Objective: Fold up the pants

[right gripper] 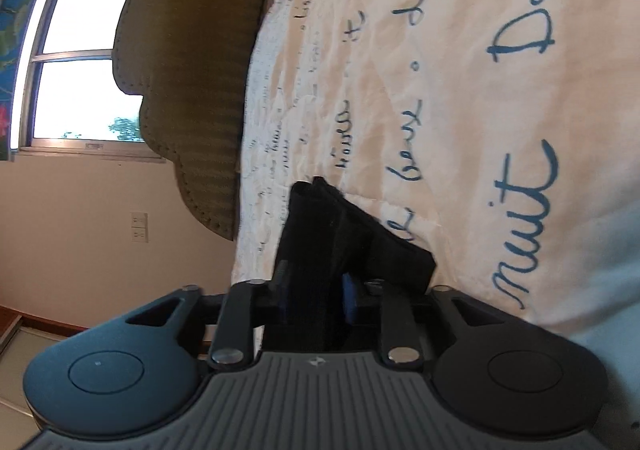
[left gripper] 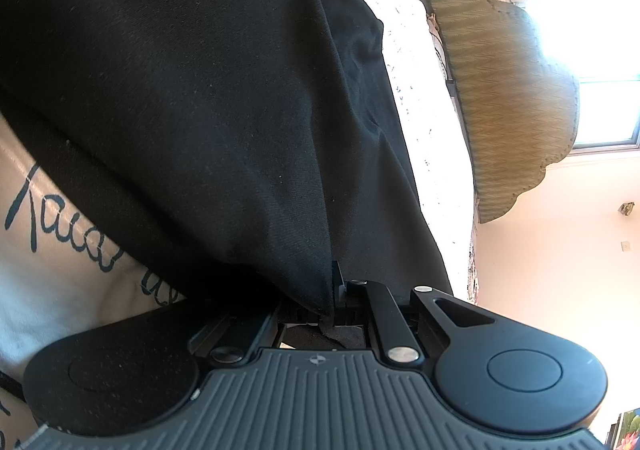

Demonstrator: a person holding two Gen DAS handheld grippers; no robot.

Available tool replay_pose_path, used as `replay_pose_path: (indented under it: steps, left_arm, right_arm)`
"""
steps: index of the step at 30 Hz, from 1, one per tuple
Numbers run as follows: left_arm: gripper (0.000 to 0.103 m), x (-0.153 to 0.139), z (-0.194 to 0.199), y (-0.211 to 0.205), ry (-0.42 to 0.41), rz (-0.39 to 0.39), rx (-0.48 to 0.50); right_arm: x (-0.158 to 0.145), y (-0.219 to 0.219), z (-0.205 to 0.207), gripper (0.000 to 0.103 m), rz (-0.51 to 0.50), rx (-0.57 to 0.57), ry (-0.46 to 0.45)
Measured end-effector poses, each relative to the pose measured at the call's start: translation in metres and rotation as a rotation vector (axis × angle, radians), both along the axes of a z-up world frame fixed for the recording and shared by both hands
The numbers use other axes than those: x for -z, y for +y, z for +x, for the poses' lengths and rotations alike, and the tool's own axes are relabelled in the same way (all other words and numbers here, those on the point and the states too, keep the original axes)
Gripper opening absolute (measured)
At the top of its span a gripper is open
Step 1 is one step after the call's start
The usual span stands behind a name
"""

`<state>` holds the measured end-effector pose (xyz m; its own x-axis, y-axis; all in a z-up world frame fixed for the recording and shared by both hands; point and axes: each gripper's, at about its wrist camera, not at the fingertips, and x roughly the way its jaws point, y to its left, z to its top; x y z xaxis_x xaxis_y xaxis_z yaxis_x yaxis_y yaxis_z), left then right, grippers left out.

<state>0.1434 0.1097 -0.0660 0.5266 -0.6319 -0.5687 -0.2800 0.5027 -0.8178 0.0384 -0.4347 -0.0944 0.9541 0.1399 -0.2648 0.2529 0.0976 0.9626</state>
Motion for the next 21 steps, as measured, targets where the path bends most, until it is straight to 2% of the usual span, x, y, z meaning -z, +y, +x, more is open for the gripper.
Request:
replay_pose_path:
  steps: [1, 2, 3, 7, 8, 9, 10, 11, 12, 14, 17, 19, 21]
  left_arm:
    - [0.014, 0.0, 0.0, 0.0, 0.0, 0.001, 0.0]
    - [0.014, 0.0, 0.0, 0.0, -0.001, 0.002, 0.0]
    - [0.014, 0.0, 0.0, 0.0, 0.0, 0.001, 0.0]
    - [0.014, 0.0, 0.0, 0.0, -0.003, 0.001, 0.0]
    - [0.013, 0.0, 0.0, 0.0, -0.004, 0.001, -0.001]
    - [0.013, 0.0, 0.0, 0.0, -0.005, 0.0, -0.001]
    - [0.013, 0.0, 0.0, 0.0, -0.006, 0.0, 0.0]
    - [0.014, 0.0, 0.0, 0.001, -0.007, -0.002, 0.001]
    - [0.014, 0.001, 0.0, 0.001, -0.007, -0.004, 0.001]
    - [0.014, 0.001, 0.001, 0.002, -0.005, -0.007, 0.003]
    - [0.014, 0.001, 0.001, 0.002, -0.007, -0.004, 0.004]
    - [0.013, 0.0, 0.001, 0.001, -0.006, 0.003, 0.005]
    - [0.013, -0.005, 0.003, 0.0, 0.003, 0.023, 0.004]
  right_arm:
    - [-0.003, 0.001, 0.001, 0.069, -0.012, -0.007, -0.057]
    - [-0.007, 0.001, 0.003, 0.091, -0.021, -0.021, -0.119]
    - [-0.012, 0.001, 0.005, 0.098, -0.025, -0.033, -0.146]
    - [-0.032, 0.01, 0.025, 0.096, -0.167, -0.089, 0.001]
    - [-0.035, 0.013, 0.027, 0.09, -0.2, -0.083, 0.025]
    - [-0.038, 0.016, 0.029, 0.073, -0.235, -0.08, 0.055]
    - [-0.041, 0.018, 0.03, 0.06, -0.273, -0.075, 0.09]
    - [-0.04, 0.019, 0.03, 0.033, -0.296, -0.065, 0.114]
    - [-0.036, 0.019, 0.03, 0.024, -0.279, -0.063, 0.104]
    - [-0.025, 0.015, 0.026, 0.022, -0.215, -0.061, 0.054]
    - [-0.016, 0.01, 0.024, 0.019, -0.189, -0.04, 0.072]
    - [-0.015, 0.009, 0.022, 0.006, -0.179, -0.021, 0.068]
    - [-0.024, 0.008, 0.023, 0.004, -0.22, -0.017, 0.079]
